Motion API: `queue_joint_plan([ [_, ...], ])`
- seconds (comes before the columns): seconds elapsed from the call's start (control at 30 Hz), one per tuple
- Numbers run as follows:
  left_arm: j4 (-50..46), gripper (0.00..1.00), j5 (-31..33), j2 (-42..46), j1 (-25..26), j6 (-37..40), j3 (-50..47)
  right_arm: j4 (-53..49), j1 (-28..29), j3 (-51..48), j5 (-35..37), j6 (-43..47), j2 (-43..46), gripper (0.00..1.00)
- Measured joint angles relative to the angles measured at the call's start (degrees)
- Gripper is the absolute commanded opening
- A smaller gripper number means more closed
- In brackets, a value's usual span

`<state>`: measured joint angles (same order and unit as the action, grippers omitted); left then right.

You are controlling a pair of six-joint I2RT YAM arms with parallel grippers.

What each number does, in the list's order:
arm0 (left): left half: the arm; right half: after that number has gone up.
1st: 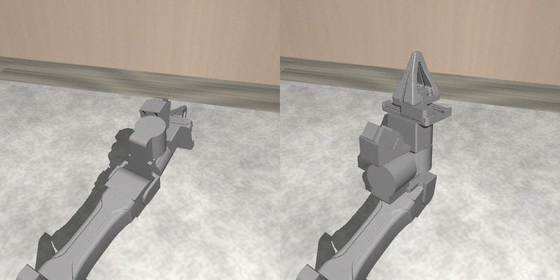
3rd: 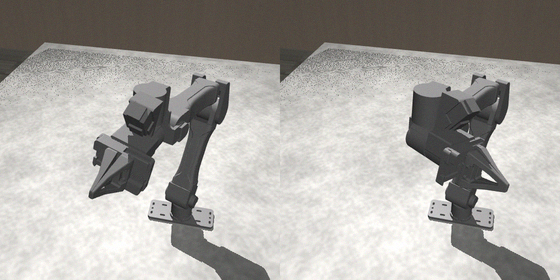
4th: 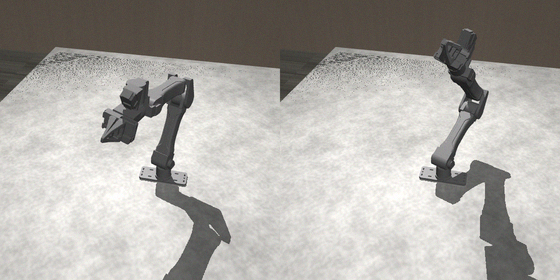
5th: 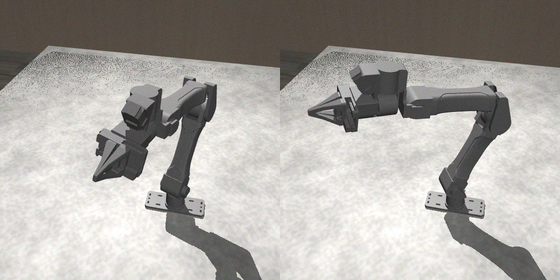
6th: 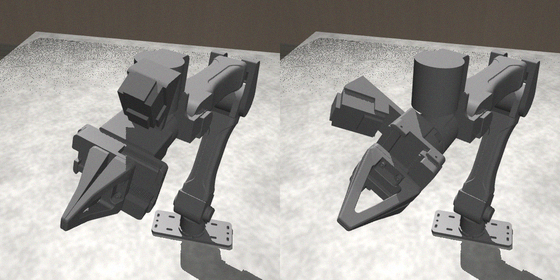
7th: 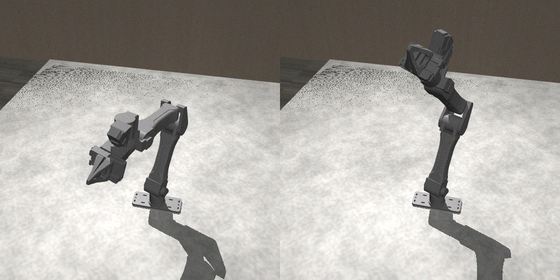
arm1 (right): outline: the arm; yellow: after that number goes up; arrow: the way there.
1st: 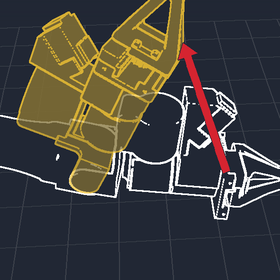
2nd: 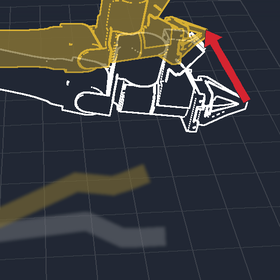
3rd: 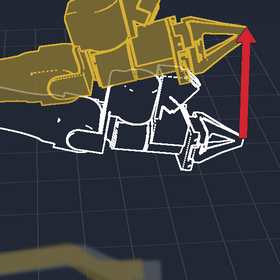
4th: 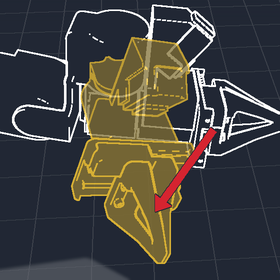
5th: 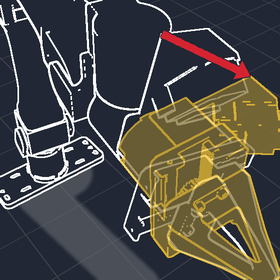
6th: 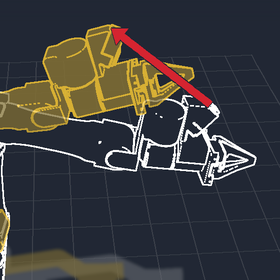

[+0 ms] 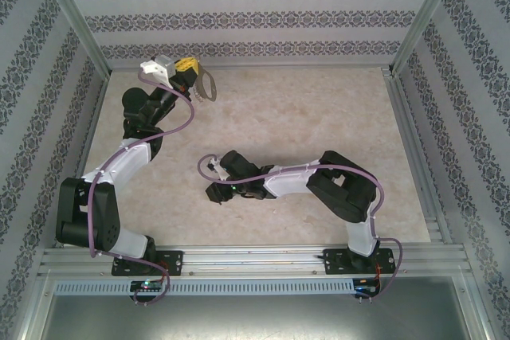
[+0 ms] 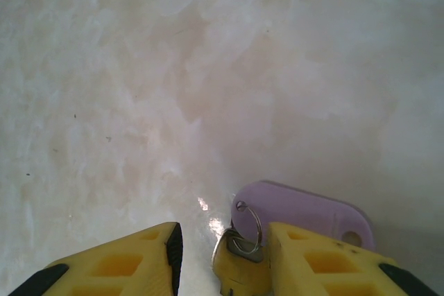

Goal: Put the keys on the keyring

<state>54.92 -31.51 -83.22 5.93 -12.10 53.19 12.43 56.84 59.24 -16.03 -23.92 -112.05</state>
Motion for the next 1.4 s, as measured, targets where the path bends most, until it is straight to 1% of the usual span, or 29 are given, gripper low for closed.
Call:
queue_joint_plan([
  [0.47,0.0,0.0,0.0,0.0,0.0,0.0,0.0,-0.8,0.1,1.0,0.0,-0.2,-1.0,0.36],
  [0.63,0.0,0.0,0.0,-0.1,0.0,0.0,0.0,-2.2,0.5,1.8,0.4,-0.1,-1.0,0.33],
  [0.83,0.0,0.0,0.0,-0.2,0.0,0.0,0.0,-6.4,2.5,6.1,4.7,0.5,-2.7,0.28],
  [1.07,0.0,0.0,0.0,-0.2,0.0,-0.2,0.0,-9.7,4.1,8.2,9.4,1.8,-3.4,0.27],
  [1.27,0.0,0.0,0.0,-0.2,0.0,-0.2,0.0,-10.8,4.6,8.5,11.4,2.7,-3.4,0.27],
  [1.4,0.0,0.0,0.0,-0.2,0.0,-0.2,0.0,-11.1,4.6,8.5,12.2,2.9,-3.2,0.23],
])
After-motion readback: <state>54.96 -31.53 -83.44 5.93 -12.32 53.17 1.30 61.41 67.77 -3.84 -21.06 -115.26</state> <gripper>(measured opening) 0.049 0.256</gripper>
